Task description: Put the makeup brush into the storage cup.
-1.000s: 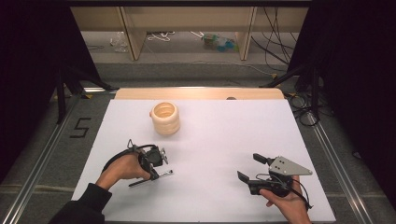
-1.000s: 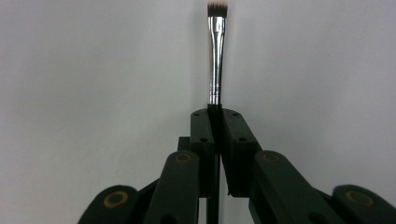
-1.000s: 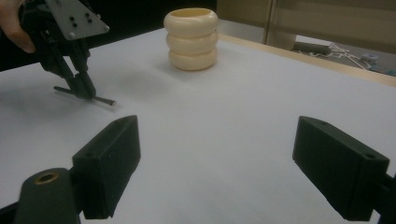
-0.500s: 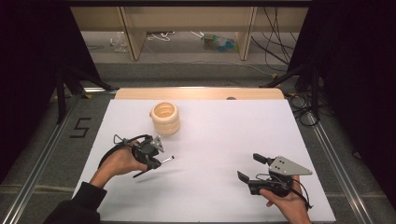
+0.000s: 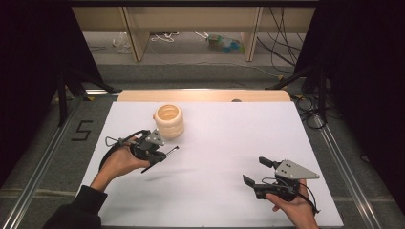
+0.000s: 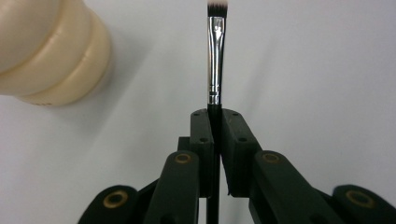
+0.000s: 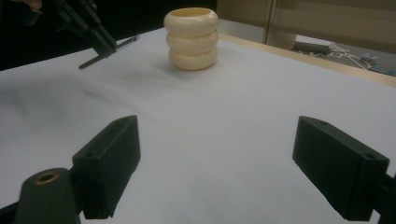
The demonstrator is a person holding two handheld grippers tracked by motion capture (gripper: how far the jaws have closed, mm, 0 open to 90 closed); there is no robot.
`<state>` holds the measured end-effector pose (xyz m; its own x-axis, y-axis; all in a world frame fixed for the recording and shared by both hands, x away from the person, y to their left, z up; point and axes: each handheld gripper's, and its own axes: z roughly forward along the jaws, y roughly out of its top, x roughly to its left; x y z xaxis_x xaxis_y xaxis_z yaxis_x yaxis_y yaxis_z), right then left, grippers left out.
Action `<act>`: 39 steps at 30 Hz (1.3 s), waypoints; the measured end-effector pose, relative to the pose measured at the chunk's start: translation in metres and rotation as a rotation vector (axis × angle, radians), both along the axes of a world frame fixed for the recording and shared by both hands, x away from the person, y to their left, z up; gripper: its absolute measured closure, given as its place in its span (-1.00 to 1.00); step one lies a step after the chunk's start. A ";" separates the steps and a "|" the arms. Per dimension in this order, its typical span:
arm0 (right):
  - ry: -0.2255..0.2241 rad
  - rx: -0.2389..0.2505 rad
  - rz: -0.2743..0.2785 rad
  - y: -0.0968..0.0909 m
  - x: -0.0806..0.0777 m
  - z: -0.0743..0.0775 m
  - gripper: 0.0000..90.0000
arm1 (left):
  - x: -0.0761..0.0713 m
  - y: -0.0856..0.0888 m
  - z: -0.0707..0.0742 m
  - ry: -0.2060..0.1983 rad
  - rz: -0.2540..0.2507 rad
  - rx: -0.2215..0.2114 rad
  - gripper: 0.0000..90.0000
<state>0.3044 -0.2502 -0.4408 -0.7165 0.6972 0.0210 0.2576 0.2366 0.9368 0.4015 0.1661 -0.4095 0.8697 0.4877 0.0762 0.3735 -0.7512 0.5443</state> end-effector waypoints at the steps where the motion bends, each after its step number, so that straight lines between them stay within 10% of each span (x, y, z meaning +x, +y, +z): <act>1: 0.000 0.000 0.000 0.000 0.000 0.000 -0.64 | 0.000 0.000 0.000 0.000 0.000 0.000 0.85; 22: 0.016 0.009 0.003 0.001 -0.001 0.000 -0.64 | 0.001 0.011 0.024 -0.243 0.139 -0.268 0.85; 39: 0.014 0.009 0.004 0.001 -0.001 0.000 -0.64 | 0.005 0.026 0.029 -0.315 0.223 -0.408 0.85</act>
